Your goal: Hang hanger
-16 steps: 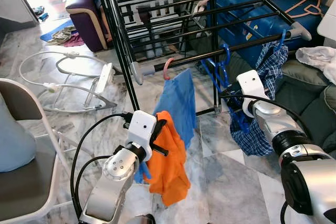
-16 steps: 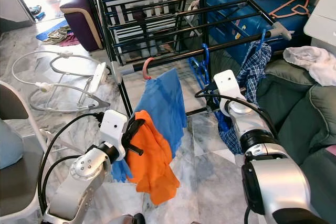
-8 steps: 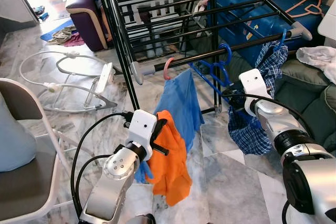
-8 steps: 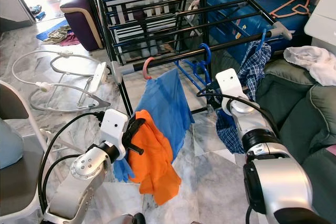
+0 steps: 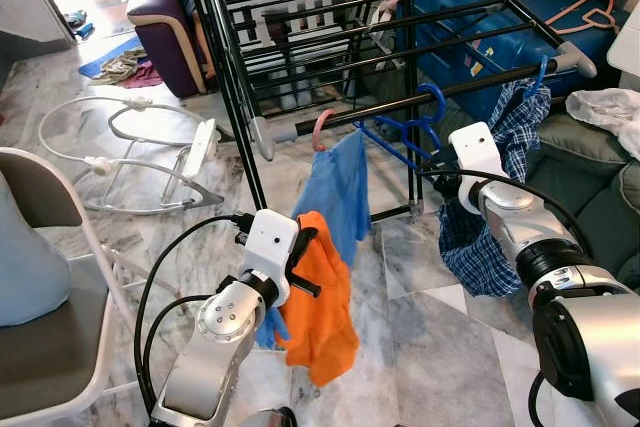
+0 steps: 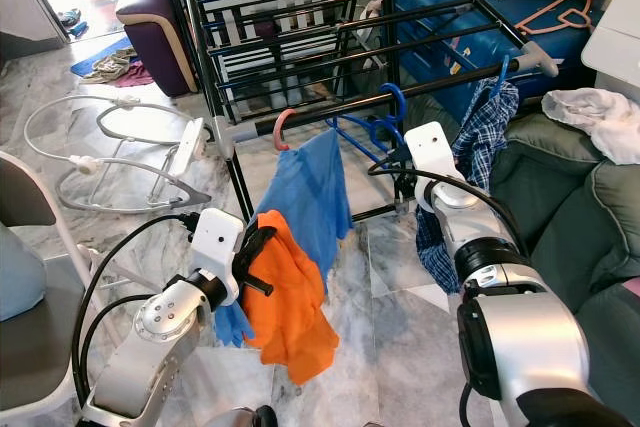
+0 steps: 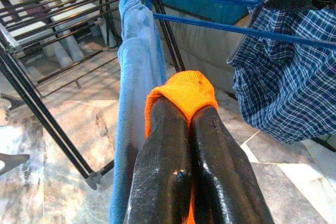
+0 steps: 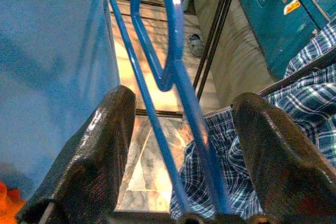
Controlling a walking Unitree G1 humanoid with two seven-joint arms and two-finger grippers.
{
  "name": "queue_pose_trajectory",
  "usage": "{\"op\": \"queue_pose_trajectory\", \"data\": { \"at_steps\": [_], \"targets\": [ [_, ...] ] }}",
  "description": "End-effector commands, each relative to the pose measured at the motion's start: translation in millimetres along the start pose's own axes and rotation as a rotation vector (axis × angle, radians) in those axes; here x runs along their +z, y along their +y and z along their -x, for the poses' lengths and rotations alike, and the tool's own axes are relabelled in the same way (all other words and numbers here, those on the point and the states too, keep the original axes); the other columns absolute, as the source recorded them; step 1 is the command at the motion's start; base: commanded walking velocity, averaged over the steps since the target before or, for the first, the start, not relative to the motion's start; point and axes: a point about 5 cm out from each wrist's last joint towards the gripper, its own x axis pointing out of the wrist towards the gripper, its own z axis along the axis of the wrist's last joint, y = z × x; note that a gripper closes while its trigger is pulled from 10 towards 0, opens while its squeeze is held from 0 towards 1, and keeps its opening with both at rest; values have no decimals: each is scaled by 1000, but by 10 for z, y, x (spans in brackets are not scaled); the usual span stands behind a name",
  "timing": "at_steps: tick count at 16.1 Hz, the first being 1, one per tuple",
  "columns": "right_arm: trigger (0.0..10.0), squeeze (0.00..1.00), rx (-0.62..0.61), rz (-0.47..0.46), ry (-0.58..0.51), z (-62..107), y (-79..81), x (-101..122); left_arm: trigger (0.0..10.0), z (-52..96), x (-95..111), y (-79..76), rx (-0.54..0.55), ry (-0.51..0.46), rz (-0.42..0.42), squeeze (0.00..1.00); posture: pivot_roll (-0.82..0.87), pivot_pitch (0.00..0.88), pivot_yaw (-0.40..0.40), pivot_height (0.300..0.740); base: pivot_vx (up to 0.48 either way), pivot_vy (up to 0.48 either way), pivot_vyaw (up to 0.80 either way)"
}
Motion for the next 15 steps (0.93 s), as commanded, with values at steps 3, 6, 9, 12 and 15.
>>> {"op": "queue_pose_trajectory", "data": {
  "at_steps": [3,6,9,12,15],
  "targets": [
    [0,0,10,-5,2,7,-27,-6,10000,-7,6,9,-4,8,-19,0,-93,78,71,740,0,0,0],
    [0,0,6,-3,9,12,-36,-30,10000,-7,1,7,-5,13,-20,0,-92,79,73,740,0,0,0],
    [0,0,9,-6,12,10,-18,-45,10000,-4,-3,8,-5,17,-24,0,-92,79,73,740,0,0,0],
    [0,0,13,-12,16,9,-2,-61,10000,-5,-2,9,-5,18,-29,0,-92,79,73,740,0,0,0],
    [0,0,15,-38,17,6,14,-70,10000,-5,-2,10,-6,19,-36,0,-87,75,75,740,0,0,0]
  ]
}}
